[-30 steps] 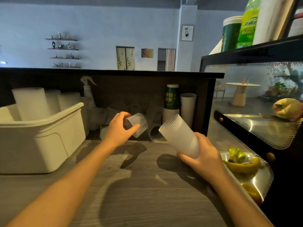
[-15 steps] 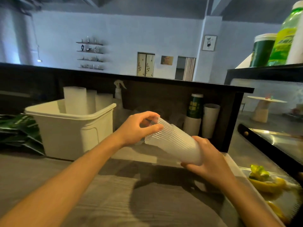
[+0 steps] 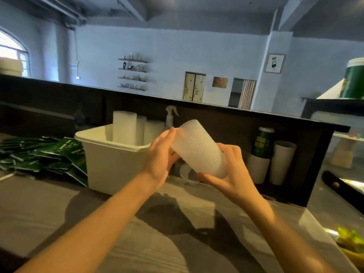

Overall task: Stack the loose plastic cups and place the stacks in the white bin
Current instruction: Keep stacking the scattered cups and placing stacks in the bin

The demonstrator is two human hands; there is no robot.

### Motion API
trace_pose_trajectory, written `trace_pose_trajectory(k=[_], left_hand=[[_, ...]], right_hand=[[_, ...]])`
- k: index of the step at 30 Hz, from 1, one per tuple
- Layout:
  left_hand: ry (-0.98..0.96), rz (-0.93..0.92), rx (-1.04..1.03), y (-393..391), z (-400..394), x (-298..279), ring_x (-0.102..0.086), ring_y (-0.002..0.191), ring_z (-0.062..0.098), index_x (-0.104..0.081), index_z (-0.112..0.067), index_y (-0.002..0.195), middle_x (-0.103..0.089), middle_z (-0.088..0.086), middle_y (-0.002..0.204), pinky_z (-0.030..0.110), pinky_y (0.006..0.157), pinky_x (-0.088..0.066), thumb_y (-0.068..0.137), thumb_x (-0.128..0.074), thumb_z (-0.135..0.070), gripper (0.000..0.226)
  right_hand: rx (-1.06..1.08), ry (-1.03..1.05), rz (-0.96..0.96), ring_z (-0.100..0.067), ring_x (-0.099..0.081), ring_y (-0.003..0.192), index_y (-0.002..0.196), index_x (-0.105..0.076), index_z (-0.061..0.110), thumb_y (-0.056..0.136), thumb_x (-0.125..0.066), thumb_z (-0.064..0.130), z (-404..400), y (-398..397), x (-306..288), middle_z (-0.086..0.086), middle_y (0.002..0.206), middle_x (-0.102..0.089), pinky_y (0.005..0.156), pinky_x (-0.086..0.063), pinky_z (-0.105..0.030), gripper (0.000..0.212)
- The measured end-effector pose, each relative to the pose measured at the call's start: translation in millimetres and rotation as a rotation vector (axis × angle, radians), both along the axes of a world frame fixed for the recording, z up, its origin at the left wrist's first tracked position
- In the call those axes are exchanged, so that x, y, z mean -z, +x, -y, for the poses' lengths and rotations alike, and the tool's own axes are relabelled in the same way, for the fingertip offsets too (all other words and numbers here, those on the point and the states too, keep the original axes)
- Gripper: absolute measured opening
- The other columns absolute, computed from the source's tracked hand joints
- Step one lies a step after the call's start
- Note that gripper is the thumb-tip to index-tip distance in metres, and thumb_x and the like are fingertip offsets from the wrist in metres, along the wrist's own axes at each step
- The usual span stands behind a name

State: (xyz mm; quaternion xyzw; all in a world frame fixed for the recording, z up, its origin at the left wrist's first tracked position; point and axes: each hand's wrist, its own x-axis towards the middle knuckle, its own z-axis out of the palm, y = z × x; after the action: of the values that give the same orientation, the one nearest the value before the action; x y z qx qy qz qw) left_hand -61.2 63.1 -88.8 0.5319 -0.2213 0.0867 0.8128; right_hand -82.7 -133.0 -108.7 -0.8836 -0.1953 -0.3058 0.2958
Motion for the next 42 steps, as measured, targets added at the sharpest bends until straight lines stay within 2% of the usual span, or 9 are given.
trace_pose_trajectory(k=[2,5,11,14,17,22,27,34,42], left_hand=[[-0.065,0.019,-0.039,-0.4,-18.0,-9.5,-0.062,0.103,0.021,-0.059,-0.007,0.121,-0.065,0.009,0.107,0.031,0.084,-0.054,0.102,-0.039,-0.033,0.038],[-0.064,0.074,-0.073,0.7,-44.0,-22.1,-0.066,0.105,0.018,-0.062,-0.021,0.117,-0.067,0.004,0.111,0.038,0.088,-0.055,0.099,-0.038,-0.036,0.033],[-0.020,0.227,-0.223,5.8,-78.4,-49.4,-0.062,0.115,0.017,-0.061,-0.030,0.120,-0.063,0.001,0.126,0.032,0.085,-0.056,0.103,-0.038,-0.031,0.028],[-0.011,0.253,-0.313,15.8,-90.8,-63.0,-0.058,0.120,0.020,-0.062,-0.031,0.120,-0.062,0.002,0.128,0.030,0.084,-0.053,0.103,-0.042,-0.035,0.026],[0.044,0.200,-0.400,26.0,-100.9,-73.8,-0.059,0.117,0.019,-0.059,-0.025,0.128,-0.061,0.003,0.128,0.037,0.091,-0.054,0.095,-0.048,-0.051,0.043],[0.219,0.077,-0.413,41.3,-112.1,-76.7,-0.062,0.105,0.016,-0.061,-0.027,0.122,-0.065,-0.004,0.113,0.034,0.084,-0.053,0.100,-0.041,-0.052,0.038],[0.412,0.021,-0.376,60.8,-118.8,-67.5,-0.059,0.107,0.014,-0.060,-0.031,0.122,-0.064,-0.006,0.113,0.038,0.088,-0.052,0.099,-0.040,-0.056,0.039],[0.468,-0.115,-0.342,80.2,-122.2,-56.5,-0.059,0.106,0.022,-0.059,-0.031,0.117,-0.061,0.000,0.115,0.044,0.089,-0.053,0.100,-0.041,-0.051,0.032],[0.567,-0.214,-0.308,95.9,-124.7,-51.9,-0.060,0.103,0.026,-0.052,-0.026,0.133,-0.059,0.003,0.116,0.044,0.088,-0.054,0.099,-0.042,-0.054,0.045]], right_hand=[[-0.018,-0.001,0.025,-0.002,-0.040,0.110,0.133,-0.034,0.039,0.067,-0.080,0.053,-18.7,13.0,-14.1,0.016,0.123,-0.030,0.092,-0.036,-0.019,0.081],[-0.049,-0.013,0.058,-0.009,-0.040,0.117,0.138,-0.037,0.035,0.068,-0.079,0.053,-46.1,31.6,-32.1,0.015,0.125,-0.036,0.098,-0.041,-0.033,0.084],[-0.154,0.071,0.091,-0.011,-0.046,0.122,0.141,-0.039,0.031,0.071,-0.082,0.040,-96.4,57.4,-64.3,0.009,0.135,-0.046,0.101,-0.046,-0.043,0.083],[-0.233,0.154,0.100,-0.009,-0.048,0.120,0.136,-0.039,0.033,0.071,-0.083,0.035,-120.4,69.2,-77.9,0.013,0.131,-0.049,0.097,-0.048,-0.034,0.078],[-0.315,0.221,0.036,-0.008,-0.050,0.113,0.128,-0.035,0.033,0.075,-0.082,0.030,-141.0,79.6,-82.9,0.013,0.122,-0.047,0.084,-0.047,-0.022,0.071],[-0.314,0.235,-0.084,-0.014,-0.052,0.113,0.127,-0.036,0.024,0.073,-0.083,0.031,-158.6,108.3,-67.0,0.001,0.126,-0.049,0.084,-0.051,-0.025,0.073],[-0.227,0.230,-0.132,-0.013,-0.053,0.109,0.128,-0.043,0.020,0.068,-0.086,0.038,-160.7,128.8,-49.2,0.002,0.121,-0.051,0.090,-0.055,-0.035,0.077],[-0.154,0.173,-0.261,-0.016,-0.056,0.106,0.129,-0.036,0.022,0.072,-0.083,0.034,-163.2,142.9,-39.4,0.002,0.120,-0.053,0.083,-0.058,-0.038,0.076],[-0.155,0.140,-0.413,-0.011,-0.059,0.100,0.129,-0.047,0.018,0.076,-0.080,0.040,-159.1,153.1,-43.4,0.002,0.118,-0.059,0.070,-0.053,-0.017,0.067]])
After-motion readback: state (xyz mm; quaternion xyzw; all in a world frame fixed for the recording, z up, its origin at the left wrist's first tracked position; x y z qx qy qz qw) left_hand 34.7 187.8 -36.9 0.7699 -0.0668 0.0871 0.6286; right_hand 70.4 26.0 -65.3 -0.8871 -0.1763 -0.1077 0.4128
